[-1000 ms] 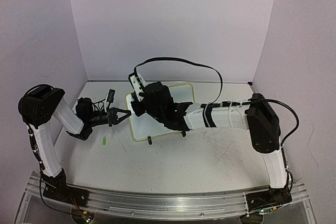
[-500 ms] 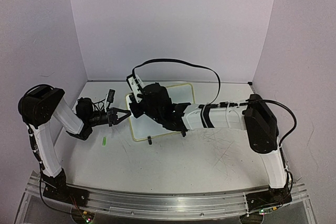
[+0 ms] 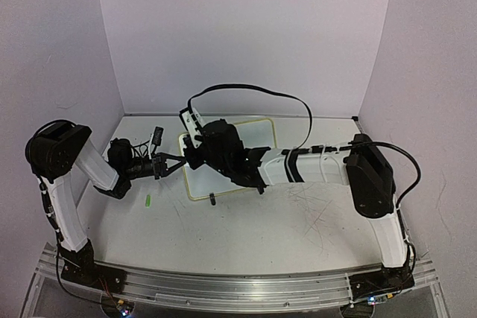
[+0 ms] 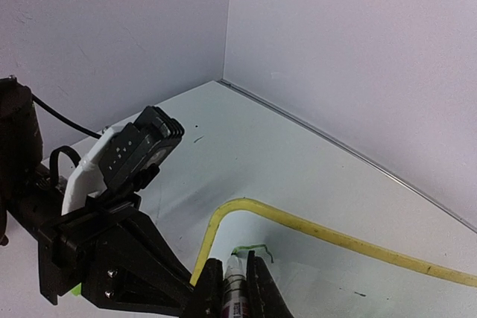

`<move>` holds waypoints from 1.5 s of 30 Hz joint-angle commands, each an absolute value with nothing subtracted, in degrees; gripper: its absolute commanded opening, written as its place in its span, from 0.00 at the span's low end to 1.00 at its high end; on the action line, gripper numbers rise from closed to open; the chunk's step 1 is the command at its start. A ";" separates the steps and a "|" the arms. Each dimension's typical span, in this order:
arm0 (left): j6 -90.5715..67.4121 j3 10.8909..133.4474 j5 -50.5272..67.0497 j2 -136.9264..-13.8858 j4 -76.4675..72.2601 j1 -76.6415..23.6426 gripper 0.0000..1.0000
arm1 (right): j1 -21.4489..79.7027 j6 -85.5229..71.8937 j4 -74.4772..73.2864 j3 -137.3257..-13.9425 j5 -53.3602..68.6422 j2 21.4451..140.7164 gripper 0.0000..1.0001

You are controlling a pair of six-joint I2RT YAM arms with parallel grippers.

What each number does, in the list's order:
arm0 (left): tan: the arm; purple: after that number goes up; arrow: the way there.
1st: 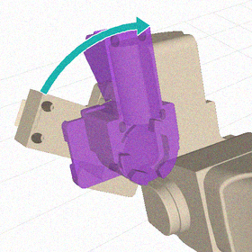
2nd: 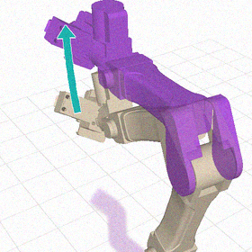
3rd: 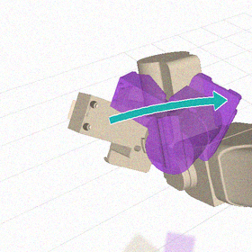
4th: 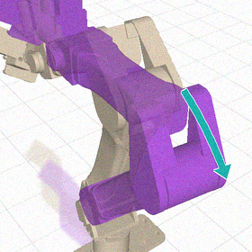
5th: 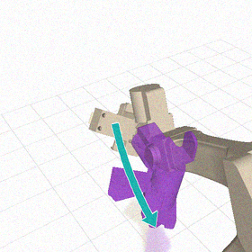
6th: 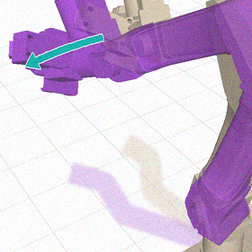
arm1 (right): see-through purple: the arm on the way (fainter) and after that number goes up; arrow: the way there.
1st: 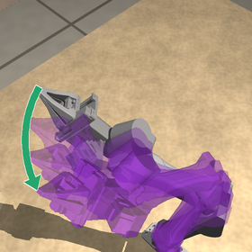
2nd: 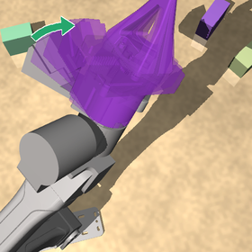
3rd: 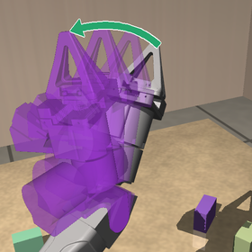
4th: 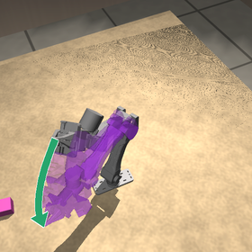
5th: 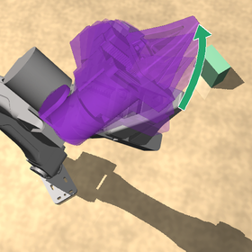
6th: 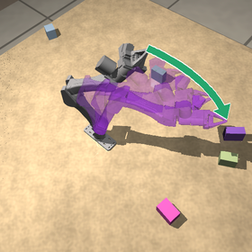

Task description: Write a sentence on the whiteboard

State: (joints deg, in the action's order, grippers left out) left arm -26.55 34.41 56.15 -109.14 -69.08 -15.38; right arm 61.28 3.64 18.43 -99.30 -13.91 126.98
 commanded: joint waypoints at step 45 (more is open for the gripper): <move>-24.69 34.97 56.43 -107.53 -68.73 -15.60 0.00 | 61.78 0.44 19.50 -89.58 -18.80 121.88 0.00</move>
